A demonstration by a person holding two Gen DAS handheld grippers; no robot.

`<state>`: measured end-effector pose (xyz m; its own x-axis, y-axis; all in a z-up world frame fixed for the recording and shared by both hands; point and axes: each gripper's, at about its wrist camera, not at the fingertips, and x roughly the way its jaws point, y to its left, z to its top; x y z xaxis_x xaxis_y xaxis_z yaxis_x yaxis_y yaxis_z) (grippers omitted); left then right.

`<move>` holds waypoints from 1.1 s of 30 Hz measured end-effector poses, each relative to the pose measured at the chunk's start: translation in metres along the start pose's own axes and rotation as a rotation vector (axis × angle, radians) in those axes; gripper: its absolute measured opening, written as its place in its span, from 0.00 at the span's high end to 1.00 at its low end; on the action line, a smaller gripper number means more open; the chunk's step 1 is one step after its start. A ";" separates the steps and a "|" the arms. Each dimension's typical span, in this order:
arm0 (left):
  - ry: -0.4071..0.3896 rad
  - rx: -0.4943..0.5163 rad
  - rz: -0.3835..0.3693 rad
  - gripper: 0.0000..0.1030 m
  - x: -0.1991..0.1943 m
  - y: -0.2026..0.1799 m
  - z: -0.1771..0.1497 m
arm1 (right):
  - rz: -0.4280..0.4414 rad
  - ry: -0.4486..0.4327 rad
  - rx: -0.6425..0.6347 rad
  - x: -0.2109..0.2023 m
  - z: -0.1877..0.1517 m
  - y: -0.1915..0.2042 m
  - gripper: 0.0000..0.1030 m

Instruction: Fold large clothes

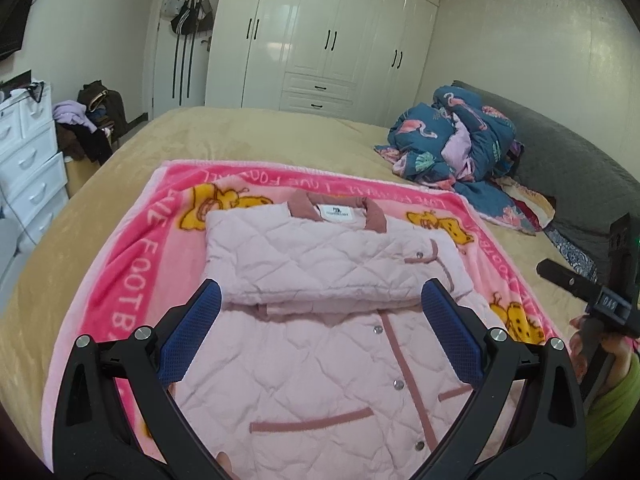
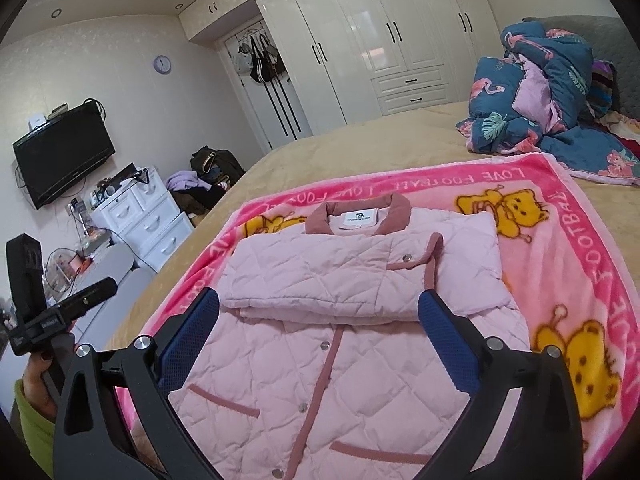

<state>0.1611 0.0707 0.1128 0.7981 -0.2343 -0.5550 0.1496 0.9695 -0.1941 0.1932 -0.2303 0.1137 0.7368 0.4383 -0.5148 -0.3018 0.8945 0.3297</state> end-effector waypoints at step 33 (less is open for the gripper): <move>0.114 -0.059 0.067 0.09 -0.027 0.011 -0.099 | 0.016 0.115 0.010 -0.019 -0.056 -0.008 0.04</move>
<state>0.0839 0.0806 0.0456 0.7334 -0.1786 -0.6559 0.0606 0.9782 -0.1986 0.1475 -0.2407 0.0770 0.6575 0.4600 -0.5968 -0.3059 0.8868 0.3464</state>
